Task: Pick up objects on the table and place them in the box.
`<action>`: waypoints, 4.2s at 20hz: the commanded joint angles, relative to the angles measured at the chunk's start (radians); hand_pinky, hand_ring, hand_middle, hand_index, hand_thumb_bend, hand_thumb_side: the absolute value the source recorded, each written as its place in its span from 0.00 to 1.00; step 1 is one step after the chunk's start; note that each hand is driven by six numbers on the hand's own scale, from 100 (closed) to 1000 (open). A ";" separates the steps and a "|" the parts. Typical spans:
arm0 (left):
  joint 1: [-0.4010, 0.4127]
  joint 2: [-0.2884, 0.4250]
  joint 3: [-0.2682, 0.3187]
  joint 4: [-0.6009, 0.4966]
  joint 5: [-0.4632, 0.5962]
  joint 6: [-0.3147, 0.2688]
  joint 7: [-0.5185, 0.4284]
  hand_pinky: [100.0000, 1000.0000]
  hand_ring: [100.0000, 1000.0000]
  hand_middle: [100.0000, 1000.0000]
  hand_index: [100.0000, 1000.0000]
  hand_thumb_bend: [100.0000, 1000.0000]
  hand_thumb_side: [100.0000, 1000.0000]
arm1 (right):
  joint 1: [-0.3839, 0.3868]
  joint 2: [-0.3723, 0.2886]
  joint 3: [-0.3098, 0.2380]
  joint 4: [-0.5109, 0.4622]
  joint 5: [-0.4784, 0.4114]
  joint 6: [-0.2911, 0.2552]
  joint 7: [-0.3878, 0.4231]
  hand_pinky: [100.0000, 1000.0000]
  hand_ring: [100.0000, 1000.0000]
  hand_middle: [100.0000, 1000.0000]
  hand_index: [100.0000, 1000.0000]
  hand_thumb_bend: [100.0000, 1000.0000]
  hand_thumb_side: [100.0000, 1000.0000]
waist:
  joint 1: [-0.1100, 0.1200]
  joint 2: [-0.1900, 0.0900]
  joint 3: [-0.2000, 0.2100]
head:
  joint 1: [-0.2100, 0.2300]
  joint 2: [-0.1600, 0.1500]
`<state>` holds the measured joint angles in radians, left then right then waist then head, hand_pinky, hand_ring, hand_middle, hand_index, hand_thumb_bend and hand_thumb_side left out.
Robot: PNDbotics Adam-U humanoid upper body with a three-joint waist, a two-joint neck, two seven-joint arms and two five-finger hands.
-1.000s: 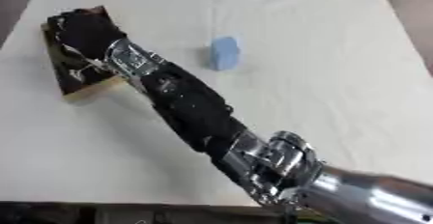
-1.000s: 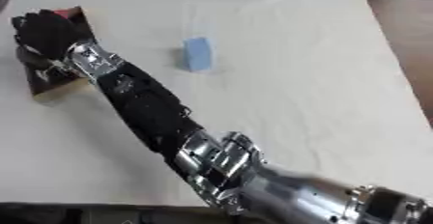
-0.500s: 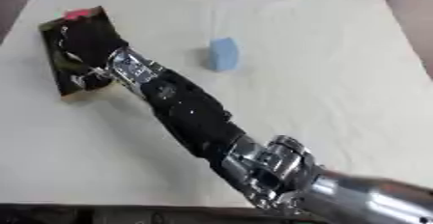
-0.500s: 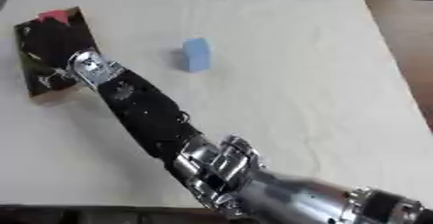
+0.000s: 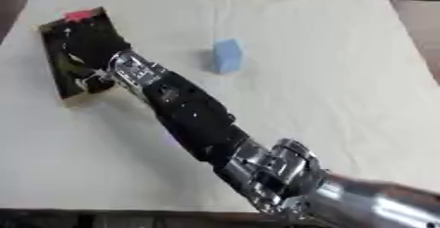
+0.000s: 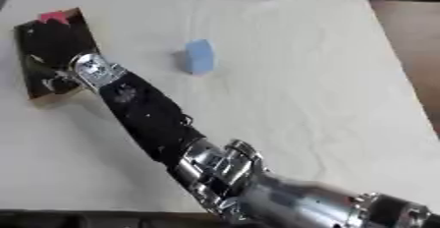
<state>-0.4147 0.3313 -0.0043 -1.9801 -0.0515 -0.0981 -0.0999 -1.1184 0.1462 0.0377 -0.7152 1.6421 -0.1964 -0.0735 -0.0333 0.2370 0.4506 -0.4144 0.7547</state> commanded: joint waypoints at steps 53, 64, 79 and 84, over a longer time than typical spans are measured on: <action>0.109 0.071 0.053 -0.020 -0.058 0.017 -0.026 0.54 0.73 0.68 0.84 0.00 0.54 | -0.040 -0.501 0.185 0.023 -0.674 -0.339 0.644 0.89 0.93 0.96 1.00 0.00 0.92 | -0.007 -0.048 -0.247 | 0.125 0.015; 0.114 0.065 0.053 -0.020 -0.061 0.016 -0.030 0.54 0.73 0.68 0.84 0.00 0.55 | -0.003 -0.495 0.214 -0.026 -0.677 -0.350 0.646 0.89 0.92 0.94 1.00 0.00 0.84 | -0.001 -0.045 -0.256 | 0.126 0.014; 0.116 0.058 0.051 -0.020 -0.061 0.013 -0.036 0.54 0.73 0.68 0.85 0.00 0.56 | 0.022 -0.438 0.216 -0.003 -0.528 -0.367 0.565 0.90 0.91 0.94 1.00 0.00 0.71 | 0.006 -0.042 -0.258 | 0.123 0.014; 0.115 0.057 0.050 -0.020 -0.061 0.012 -0.038 0.54 0.73 0.68 0.85 0.00 0.56 | 0.025 -0.425 0.206 0.006 -0.472 -0.367 0.524 0.90 0.91 0.94 0.95 0.00 0.51 | 0.007 -0.041 -0.257 | 0.122 0.012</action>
<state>-0.2915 0.3758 0.0390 -1.9801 -0.1100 -0.0847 -0.1350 -1.0810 -0.2756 0.2493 -0.7087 1.1519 -0.5637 0.4612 -0.0322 0.2093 0.1926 -0.2914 0.7650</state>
